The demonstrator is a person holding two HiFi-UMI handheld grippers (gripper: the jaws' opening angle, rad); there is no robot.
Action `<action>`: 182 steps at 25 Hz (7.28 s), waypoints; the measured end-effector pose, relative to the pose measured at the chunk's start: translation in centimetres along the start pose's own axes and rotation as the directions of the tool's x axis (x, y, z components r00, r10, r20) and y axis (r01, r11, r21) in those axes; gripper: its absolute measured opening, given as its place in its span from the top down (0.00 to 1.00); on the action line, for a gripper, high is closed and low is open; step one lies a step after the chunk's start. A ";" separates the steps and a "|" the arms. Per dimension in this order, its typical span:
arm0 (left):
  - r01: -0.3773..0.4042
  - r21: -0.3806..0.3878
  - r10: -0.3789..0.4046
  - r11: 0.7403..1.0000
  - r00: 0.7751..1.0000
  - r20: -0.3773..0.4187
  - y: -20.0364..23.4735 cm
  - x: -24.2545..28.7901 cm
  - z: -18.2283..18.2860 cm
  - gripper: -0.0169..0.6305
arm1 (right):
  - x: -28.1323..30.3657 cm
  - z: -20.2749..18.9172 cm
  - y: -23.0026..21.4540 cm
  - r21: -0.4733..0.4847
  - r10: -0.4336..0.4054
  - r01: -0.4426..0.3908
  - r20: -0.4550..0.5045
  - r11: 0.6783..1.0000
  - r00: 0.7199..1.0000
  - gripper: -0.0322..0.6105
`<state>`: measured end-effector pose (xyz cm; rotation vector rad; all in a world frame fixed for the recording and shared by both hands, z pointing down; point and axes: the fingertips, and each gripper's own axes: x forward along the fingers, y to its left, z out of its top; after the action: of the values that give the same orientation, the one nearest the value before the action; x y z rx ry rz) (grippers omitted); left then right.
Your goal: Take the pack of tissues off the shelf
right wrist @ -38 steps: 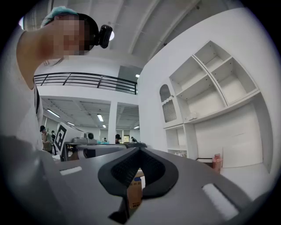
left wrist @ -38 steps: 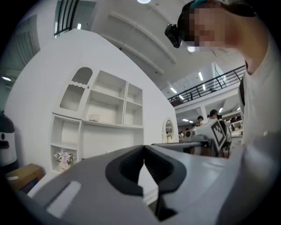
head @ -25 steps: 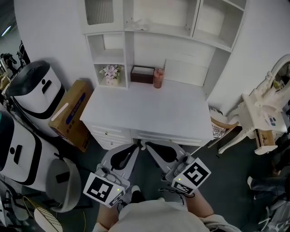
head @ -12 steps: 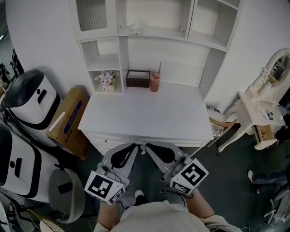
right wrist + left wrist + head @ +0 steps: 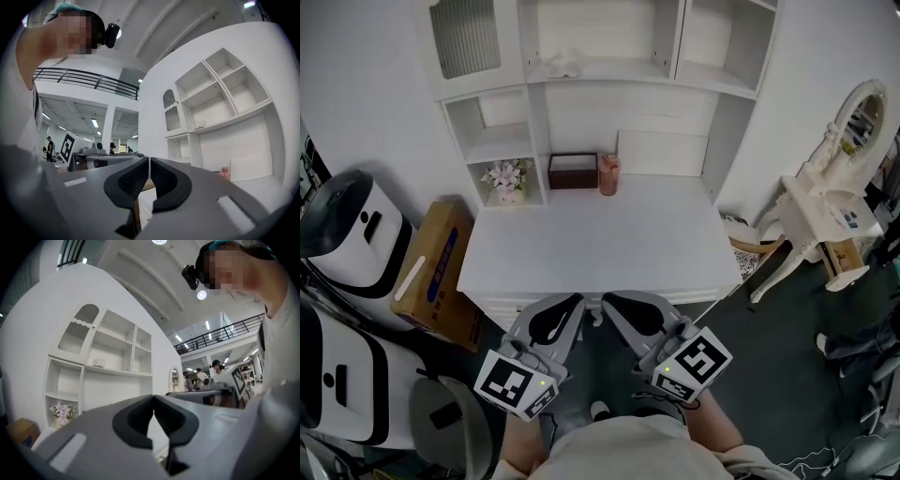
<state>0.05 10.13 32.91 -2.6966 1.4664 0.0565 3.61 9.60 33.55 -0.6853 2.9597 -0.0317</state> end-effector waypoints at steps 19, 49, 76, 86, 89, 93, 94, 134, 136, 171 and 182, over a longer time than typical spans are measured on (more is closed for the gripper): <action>0.031 -0.020 -0.031 0.999 0.999 0.008 5.5 4.9 -1.0 0.97 | 4.4 -0.7 -5.7 0.020 -0.045 0.045 0.001 0.999 0.999 0.93; -0.122 -0.018 0.123 0.992 0.991 0.054 17.6 20.1 0.3 0.97 | 14.5 1.1 -22.8 0.026 0.084 -0.084 0.018 0.996 0.996 0.93; -0.021 -0.043 0.023 0.999 0.999 0.028 28.7 23.0 0.4 0.97 | 22.9 0.4 -27.0 0.066 -0.075 0.073 0.031 0.995 0.997 0.93; -0.008 -0.033 0.009 0.999 0.999 0.053 34.3 24.4 3.5 0.97 | 25.2 0.9 -27.9 0.053 -0.175 0.173 0.047 0.984 0.983 0.93; 0.001 -0.011 -0.001 1.000 0.999 0.054 35.6 25.1 4.7 0.95 | 25.6 1.1 -28.2 0.053 -0.202 0.199 0.055 0.979 0.978 0.93; 0.000 0.047 -0.002 0.999 0.999 0.045 36.9 26.4 5.9 0.89 | 26.2 1.3 -28.4 0.052 -0.226 0.223 0.061 0.973 0.972 0.93; 0.002 0.056 -0.004 0.998 0.999 0.046 37.2 26.7 6.2 0.88 | 26.3 1.3 -28.4 0.051 -0.231 0.228 0.062 0.972 0.971 0.93; -0.079 0.148 0.059 0.986 0.989 0.137 42.2 34.5 11.7 0.93 | 24.5 2.3 -31.4 0.008 -0.343 0.343 0.071 0.939 0.937 0.93; -0.090 0.160 0.064 0.983 0.985 0.160 41.9 34.2 12.0 0.95 | 24.4 2.3 -31.4 0.010 -0.339 0.339 0.072 0.941 0.938 0.93; -0.269 0.176 0.249 0.947 0.960 0.124 38.2 20.0 8.3 0.97 | 27.4 1.2 -26.3 0.060 -0.058 0.055 0.043 0.997 0.997 0.93; -0.266 0.097 0.261 0.959 0.964 0.057 36.9 17.3 3.6 0.97 | 27.7 0.4 -24.6 0.059 -0.032 0.030 0.020 0.998 0.999 0.93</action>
<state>-21.52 -24.10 26.54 -2.3884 1.7538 0.0523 -10.36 -24.64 31.57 -0.7191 2.9154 -0.1127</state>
